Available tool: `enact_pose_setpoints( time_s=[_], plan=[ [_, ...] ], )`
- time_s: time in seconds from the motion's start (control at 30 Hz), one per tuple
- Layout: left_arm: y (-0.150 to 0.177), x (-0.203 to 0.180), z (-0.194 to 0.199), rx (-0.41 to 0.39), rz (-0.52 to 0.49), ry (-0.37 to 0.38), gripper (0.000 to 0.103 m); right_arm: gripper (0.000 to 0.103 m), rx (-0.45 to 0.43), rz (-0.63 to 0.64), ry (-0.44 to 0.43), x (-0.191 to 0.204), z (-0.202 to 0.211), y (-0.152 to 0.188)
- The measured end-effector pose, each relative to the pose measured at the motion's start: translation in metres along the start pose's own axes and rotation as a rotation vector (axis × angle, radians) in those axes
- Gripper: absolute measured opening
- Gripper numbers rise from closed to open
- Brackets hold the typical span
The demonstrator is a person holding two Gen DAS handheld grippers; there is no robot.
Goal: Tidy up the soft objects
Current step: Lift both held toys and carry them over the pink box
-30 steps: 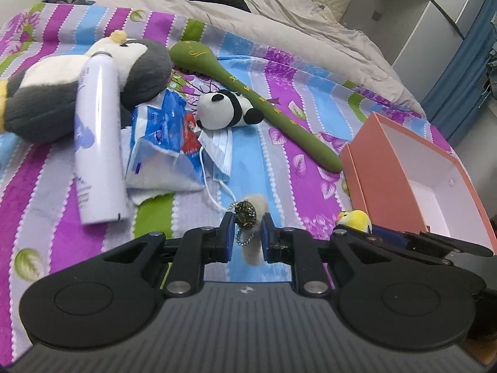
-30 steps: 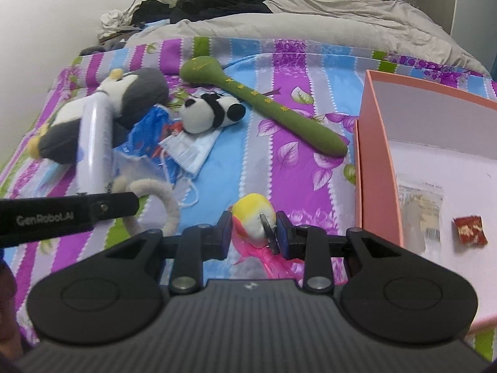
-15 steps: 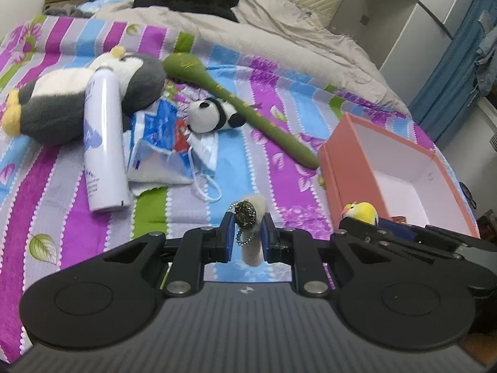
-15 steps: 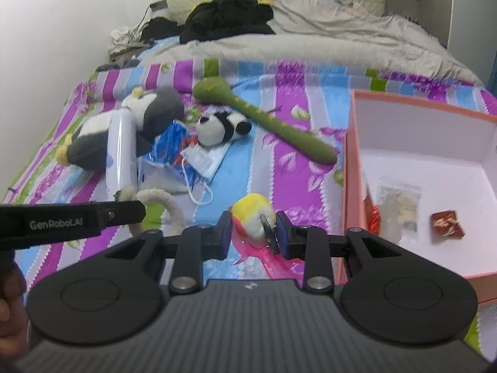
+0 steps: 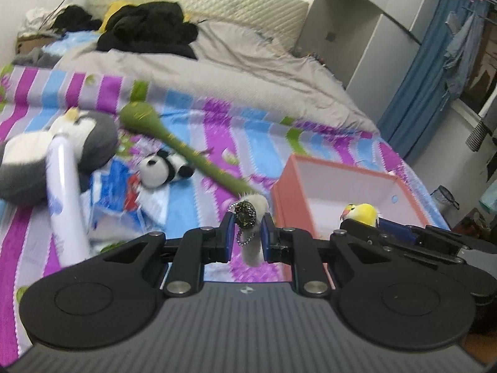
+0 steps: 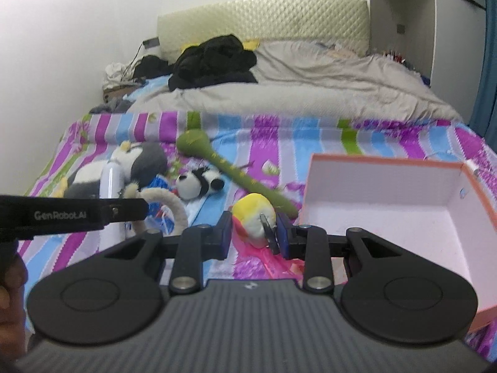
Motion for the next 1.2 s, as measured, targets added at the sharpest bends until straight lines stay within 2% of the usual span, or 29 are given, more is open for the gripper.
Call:
enact_pose_setpoints(
  time_s=[0.23,0.43,0.63,0.83,1.2],
  plan=[
    [-0.031,-0.033,-0.004,-0.033,-0.049,0.035,0.021,0.033,-0.045,-0.005,0.01,-0.024,0.013,-0.024],
    [-0.051,-0.058,-0.022,-0.026,-0.083,0.071,0.021,0.033,-0.058,-0.03,0.033,-0.052,0.013,-0.038],
    [-0.059,-0.092,-0.05,0.001,-0.12,0.113,0.021,0.033,-0.059,-0.052,0.098,-0.085,0.006,-0.044],
    [-0.057,-0.12,-0.093,0.064,-0.128,0.147,0.021,0.033,0.003,-0.09,0.164,-0.125,-0.009,-0.039],
    [-0.037,-0.158,-0.162,0.227,-0.201,0.174,0.021,0.033,0.172,-0.166,0.211,-0.177,-0.049,-0.011]
  ],
)
Point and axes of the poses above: each gripper's, at about its wrist camera, not at the fingertips, and z roughly against the way its jaws point, x to its left, y to its underside, the point moved 5 cm from there along -z, roughly the way its jaws point, and after that the axes turned 11 degrees about -z, right-handed, at the moved point
